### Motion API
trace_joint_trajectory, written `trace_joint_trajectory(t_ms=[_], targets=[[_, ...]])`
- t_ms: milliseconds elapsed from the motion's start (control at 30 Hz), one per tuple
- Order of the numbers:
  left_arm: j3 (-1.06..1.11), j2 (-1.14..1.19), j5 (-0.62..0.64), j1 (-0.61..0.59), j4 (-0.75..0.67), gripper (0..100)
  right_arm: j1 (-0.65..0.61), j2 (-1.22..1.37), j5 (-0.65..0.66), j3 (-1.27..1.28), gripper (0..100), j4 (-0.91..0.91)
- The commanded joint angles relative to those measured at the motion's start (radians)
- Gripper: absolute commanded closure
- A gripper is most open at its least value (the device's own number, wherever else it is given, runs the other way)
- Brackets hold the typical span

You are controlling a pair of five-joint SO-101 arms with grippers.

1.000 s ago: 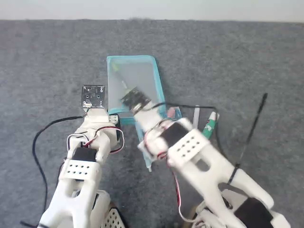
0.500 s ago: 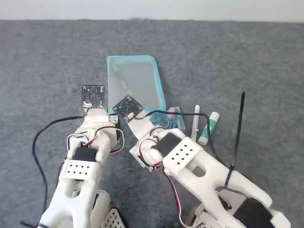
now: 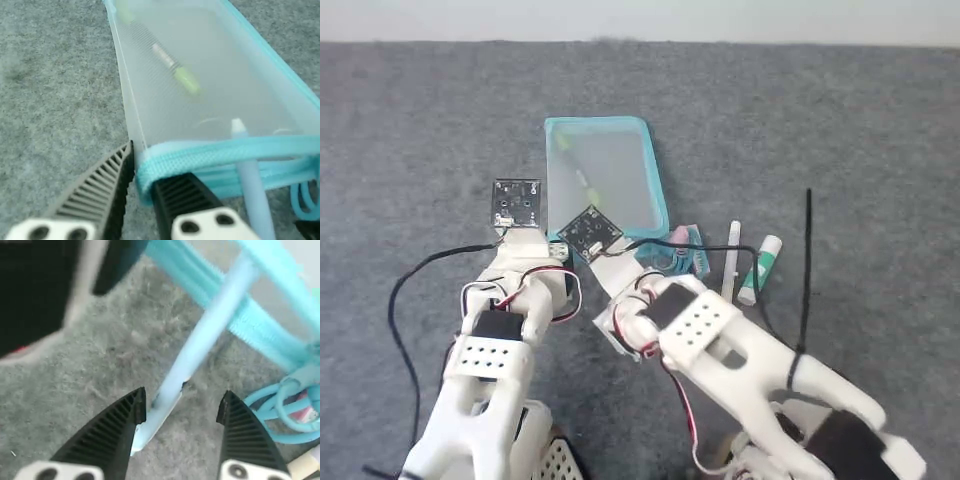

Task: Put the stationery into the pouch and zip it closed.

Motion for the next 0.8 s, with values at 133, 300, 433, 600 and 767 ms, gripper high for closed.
trace_joint_trajectory(t_ms=[133, 300, 433, 600, 767], targets=[[-0.041, -0.006, -0.005, 0.003, -0.015, 99, 0.033, 0.108, 0.021, -0.127, 77.1, 0.074], [-0.041, -0.006, -0.005, 0.003, -0.015, 99, 0.104, 0.108, 0.025, -0.13, 95.8, 0.087], [-0.041, -0.006, -0.005, 0.005, -0.015, 99, 0.18, 0.079, 0.028, -0.21, 97.0, 0.209], [-0.041, -0.005, -0.005, 0.008, -0.015, 99, 0.2, 0.044, 0.029, -0.4, 97.0, 0.349], [-0.039, -0.003, -0.006, 0.009, -0.015, 99, 0.205, 0.153, 0.025, -0.663, 96.9, 0.49]])
